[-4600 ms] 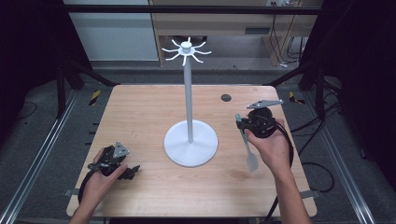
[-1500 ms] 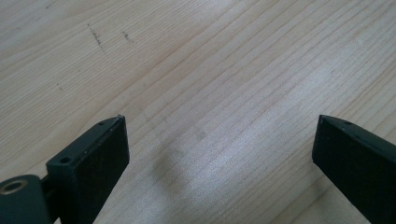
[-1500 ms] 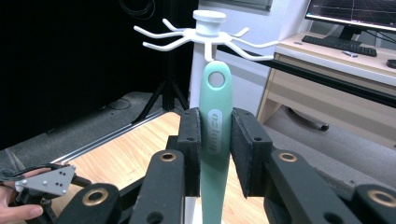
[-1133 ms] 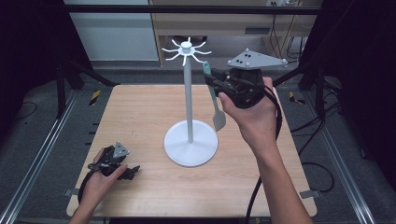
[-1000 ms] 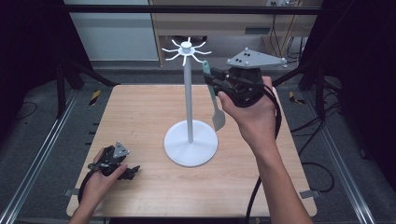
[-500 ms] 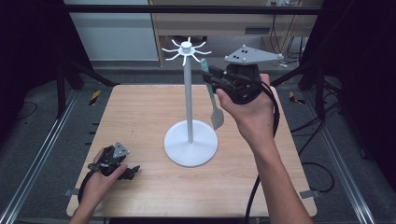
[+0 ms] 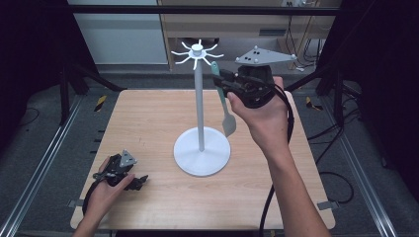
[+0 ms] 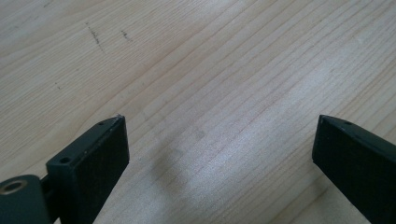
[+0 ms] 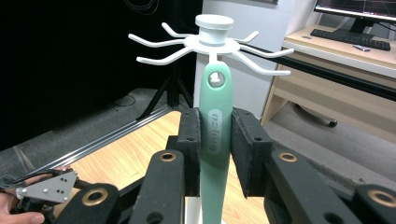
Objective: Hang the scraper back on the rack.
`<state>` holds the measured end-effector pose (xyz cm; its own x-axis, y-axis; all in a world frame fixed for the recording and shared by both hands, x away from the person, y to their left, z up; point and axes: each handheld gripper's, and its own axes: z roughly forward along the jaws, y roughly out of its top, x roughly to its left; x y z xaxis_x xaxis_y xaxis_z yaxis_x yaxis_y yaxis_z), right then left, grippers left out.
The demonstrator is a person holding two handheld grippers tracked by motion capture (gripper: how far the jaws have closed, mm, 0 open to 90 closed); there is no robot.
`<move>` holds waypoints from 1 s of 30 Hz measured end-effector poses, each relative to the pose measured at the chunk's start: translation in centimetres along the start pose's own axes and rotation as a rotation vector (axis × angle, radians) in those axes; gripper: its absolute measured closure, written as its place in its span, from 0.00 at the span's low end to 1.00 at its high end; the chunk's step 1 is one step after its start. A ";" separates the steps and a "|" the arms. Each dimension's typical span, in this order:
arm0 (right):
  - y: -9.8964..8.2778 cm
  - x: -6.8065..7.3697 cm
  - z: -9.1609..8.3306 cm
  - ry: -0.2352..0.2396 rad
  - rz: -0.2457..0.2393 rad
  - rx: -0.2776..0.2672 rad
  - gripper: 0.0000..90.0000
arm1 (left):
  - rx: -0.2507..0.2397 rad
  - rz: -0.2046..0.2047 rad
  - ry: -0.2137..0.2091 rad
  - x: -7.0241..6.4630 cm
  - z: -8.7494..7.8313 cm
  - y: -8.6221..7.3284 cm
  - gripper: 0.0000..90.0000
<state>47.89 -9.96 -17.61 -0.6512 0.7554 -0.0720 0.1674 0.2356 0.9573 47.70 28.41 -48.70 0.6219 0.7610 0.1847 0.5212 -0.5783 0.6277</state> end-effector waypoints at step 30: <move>-0.1 0.0 1.0 0.000 0.002 0.019 0.82 | 0.000 0.000 0.000 0.0 0.0 0.0 0.04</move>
<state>48.62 -9.32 -17.99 -0.6510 0.7558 -0.0704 0.1826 0.2459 0.9519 47.71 28.41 -48.71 0.6218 0.7611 0.1843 0.5214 -0.5780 0.6277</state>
